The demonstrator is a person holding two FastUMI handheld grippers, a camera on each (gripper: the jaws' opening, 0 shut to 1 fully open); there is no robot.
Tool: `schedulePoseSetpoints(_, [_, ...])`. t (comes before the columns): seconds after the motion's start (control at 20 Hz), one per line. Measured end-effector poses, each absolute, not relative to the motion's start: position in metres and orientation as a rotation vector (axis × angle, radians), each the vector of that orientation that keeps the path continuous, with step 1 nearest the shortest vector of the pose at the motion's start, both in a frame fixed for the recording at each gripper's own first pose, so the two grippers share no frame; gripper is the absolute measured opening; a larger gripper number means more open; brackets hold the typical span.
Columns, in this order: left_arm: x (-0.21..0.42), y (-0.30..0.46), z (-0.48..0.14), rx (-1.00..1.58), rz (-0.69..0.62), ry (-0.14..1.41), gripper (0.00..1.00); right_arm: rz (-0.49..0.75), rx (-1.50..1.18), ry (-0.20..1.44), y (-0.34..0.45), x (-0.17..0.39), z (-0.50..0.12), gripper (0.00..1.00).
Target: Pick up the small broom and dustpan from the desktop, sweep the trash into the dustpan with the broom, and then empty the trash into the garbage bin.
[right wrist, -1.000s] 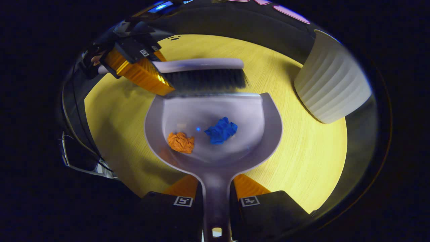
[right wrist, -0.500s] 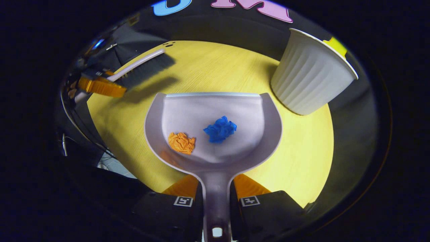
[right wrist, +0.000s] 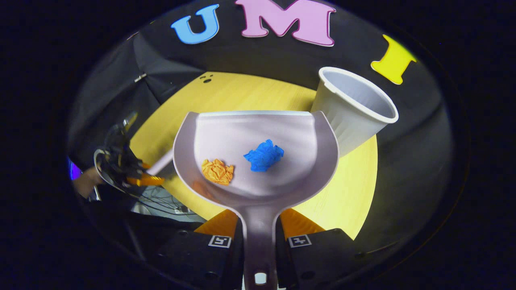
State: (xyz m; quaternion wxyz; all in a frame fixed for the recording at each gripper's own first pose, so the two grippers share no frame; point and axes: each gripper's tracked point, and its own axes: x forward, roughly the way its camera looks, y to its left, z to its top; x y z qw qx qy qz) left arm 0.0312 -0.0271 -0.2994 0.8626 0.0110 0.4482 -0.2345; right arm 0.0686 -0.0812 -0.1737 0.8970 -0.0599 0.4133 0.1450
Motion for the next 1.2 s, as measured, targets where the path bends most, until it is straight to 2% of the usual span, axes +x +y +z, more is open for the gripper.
schedulePoseSetpoints(0.15, [0.023,-0.025,-0.301,-0.012,-0.481,0.938,0.24,0.241,-0.109,0.820,-0.091,0.070,-0.141,0.36])
schedulePoseSetpoints(0.2, [0.022,-0.023,-0.300,-0.017,-0.475,0.936,0.24,0.229,-0.111,0.795,-0.097,0.074,-0.129,0.32])
schedulePoseSetpoints(0.3, [0.023,-0.015,-0.296,-0.025,-0.449,0.926,0.24,0.198,-0.116,0.761,-0.109,0.086,-0.117,0.36])
schedulePoseSetpoints(0.5, [0.035,0.010,-0.283,-0.062,-0.385,0.903,0.23,0.096,-0.149,0.711,-0.150,0.108,-0.116,0.36])
schedulePoseSetpoints(0.55, [0.039,0.016,-0.279,-0.069,-0.366,0.897,0.24,0.056,-0.178,0.704,-0.170,0.111,-0.112,0.31])
schedulePoseSetpoints(0.6, [0.043,0.021,-0.277,-0.081,-0.347,0.892,0.24,0.029,-0.199,0.709,-0.189,0.114,-0.111,0.41])
schedulePoseSetpoints(0.7, [0.051,0.028,-0.271,-0.110,-0.316,0.881,0.23,-0.008,-0.210,0.721,-0.214,0.120,-0.110,0.32])
schedulePoseSetpoints(0.9, [0.065,0.041,-0.265,-0.123,-0.274,0.878,0.24,-0.133,-0.261,0.694,-0.249,0.166,-0.125,0.36])
schedulePoseSetpoints(0.95, [0.069,0.044,-0.264,-0.123,-0.266,0.879,0.24,-0.154,-0.274,0.693,-0.256,0.174,-0.129,0.31])
schedulePoseSetpoints(1.0, [0.071,0.045,-0.264,-0.124,-0.260,0.884,0.24,-0.169,-0.284,0.695,-0.261,0.179,-0.133,0.36])
schedulePoseSetpoints(1.1, [0.075,0.047,-0.264,-0.117,-0.252,0.890,0.24,-0.208,-0.329,0.676,-0.273,0.193,-0.137,0.36])
schedulePoseSetpoints(1.15, [0.077,0.050,-0.264,-0.111,-0.245,0.892,0.23,-0.225,-0.366,0.656,-0.279,0.199,-0.137,0.41])
schedulePoseSetpoints(1.2, [0.081,0.050,-0.264,-0.110,-0.236,0.894,0.24,-0.242,-0.405,0.634,-0.284,0.205,-0.136,0.36])
